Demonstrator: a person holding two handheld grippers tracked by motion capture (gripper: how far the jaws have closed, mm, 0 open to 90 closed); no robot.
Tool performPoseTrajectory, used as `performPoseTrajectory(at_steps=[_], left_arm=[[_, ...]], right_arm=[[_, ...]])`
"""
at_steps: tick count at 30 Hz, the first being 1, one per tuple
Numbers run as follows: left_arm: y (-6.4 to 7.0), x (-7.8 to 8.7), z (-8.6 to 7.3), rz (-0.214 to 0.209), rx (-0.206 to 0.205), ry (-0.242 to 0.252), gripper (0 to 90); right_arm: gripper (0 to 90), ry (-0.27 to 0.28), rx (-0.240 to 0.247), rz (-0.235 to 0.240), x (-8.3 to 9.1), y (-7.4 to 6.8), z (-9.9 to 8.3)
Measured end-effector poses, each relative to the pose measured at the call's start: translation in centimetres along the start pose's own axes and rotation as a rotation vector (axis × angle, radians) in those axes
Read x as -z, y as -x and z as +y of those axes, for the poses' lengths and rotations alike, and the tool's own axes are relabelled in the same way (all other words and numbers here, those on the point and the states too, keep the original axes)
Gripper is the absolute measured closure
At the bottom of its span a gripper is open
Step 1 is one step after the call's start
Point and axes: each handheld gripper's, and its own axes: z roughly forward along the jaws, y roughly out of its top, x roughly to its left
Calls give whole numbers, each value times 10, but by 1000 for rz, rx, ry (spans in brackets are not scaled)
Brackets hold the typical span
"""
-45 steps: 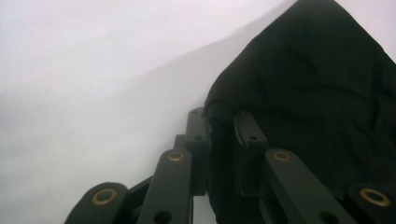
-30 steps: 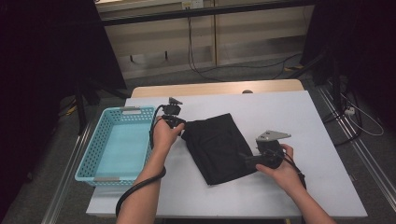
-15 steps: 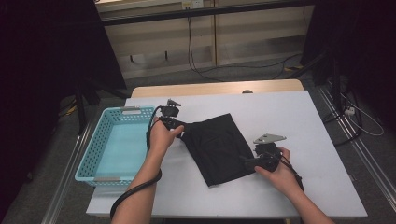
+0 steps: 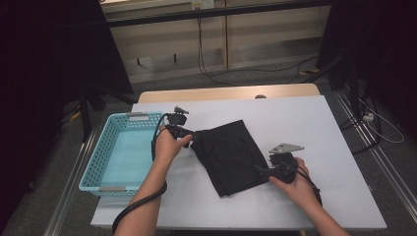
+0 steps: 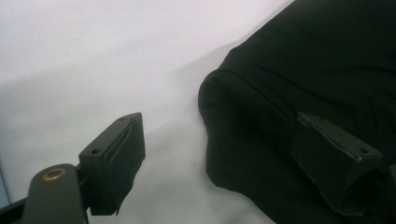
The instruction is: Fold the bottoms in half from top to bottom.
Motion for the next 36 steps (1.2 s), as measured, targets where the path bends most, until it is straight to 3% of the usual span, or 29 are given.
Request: performPoseTrajectory(at_steps=[5, 13, 20, 27, 31, 36], left_arm=[[2, -1, -1, -6, 1, -1, 160], [1, 0, -1, -2, 6, 1, 153], [-1, -2, -2, 3, 22, 16, 135], [1, -2, -2, -17, 22, 14, 98], [2, -4, -2, -36, 27, 13, 95], [2, -12, -1, -24, 37, 19, 101]], right_arm=[[500, 6, -25, 7, 2, -10, -1], [620, 16, -77, 4, 0, -16, 0], [760, 18, -113, 50, -4, -16, 2], [805, 28, -131, 98, -4, -12, 3], [812, 32, -115, 110, -2, -12, 6], [812, 47, -104, 118, 1, -13, 8]])
